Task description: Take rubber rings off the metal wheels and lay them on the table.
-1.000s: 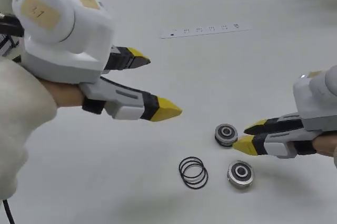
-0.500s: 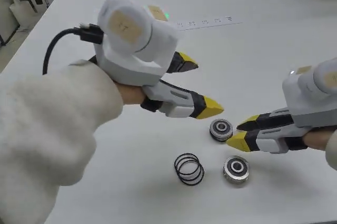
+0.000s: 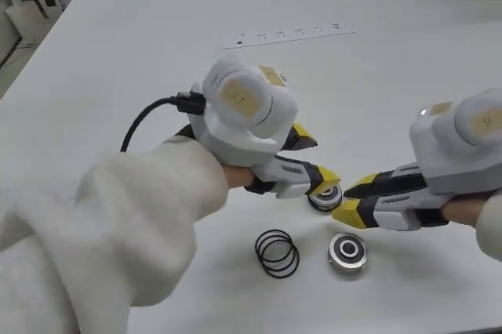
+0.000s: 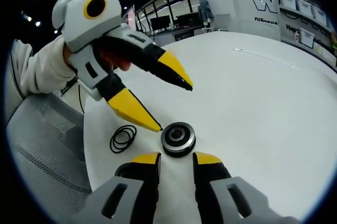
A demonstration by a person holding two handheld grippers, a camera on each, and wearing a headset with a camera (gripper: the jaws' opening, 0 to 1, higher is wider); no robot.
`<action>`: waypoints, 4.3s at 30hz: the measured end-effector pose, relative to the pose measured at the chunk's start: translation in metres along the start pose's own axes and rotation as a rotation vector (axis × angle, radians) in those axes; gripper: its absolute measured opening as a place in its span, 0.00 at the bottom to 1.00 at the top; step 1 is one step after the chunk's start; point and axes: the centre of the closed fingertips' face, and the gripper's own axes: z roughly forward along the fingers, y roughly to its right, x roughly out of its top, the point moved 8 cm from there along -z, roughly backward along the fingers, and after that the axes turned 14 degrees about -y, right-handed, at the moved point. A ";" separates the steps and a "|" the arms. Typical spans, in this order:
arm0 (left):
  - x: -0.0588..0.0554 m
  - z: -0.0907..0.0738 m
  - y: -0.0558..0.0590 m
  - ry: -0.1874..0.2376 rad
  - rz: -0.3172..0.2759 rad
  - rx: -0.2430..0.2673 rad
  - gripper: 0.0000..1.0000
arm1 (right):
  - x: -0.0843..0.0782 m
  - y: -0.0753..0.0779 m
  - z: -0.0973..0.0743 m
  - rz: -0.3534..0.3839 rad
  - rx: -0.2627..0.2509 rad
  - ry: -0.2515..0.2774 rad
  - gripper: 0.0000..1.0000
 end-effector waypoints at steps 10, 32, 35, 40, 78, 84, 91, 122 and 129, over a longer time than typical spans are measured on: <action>-0.011 0.015 0.009 0.004 -0.025 -0.019 0.24 | -0.001 0.001 0.001 -0.016 -0.011 0.000 0.18; -0.020 0.020 0.009 -0.006 -0.035 -0.010 0.14 | -0.001 0.003 0.002 -0.051 -0.050 -0.002 0.08; -0.021 0.020 0.009 0.005 -0.050 -0.014 0.14 | -0.001 0.003 0.002 -0.050 -0.048 -0.001 0.08; -0.021 0.019 0.010 0.006 -0.052 -0.011 0.14 | -0.001 0.004 0.002 -0.020 -0.033 0.002 0.07; -0.023 0.019 0.010 0.008 -0.024 0.009 0.13 | 0.015 0.012 -0.008 0.263 0.005 0.067 0.00; -0.022 0.019 0.010 0.008 -0.023 0.007 0.13 | 0.016 0.009 -0.008 0.253 0.014 0.070 0.00; -0.023 0.018 0.010 0.012 -0.023 0.007 0.13 | 0.017 0.007 -0.009 0.250 0.030 0.079 0.00; -0.023 0.008 0.009 -0.031 -0.016 0.033 0.17 | 0.018 0.003 -0.012 0.226 0.055 0.104 0.00; -0.022 -0.020 -0.005 -0.030 -0.039 0.057 0.26 | 0.021 0.001 -0.014 0.214 0.060 0.111 0.00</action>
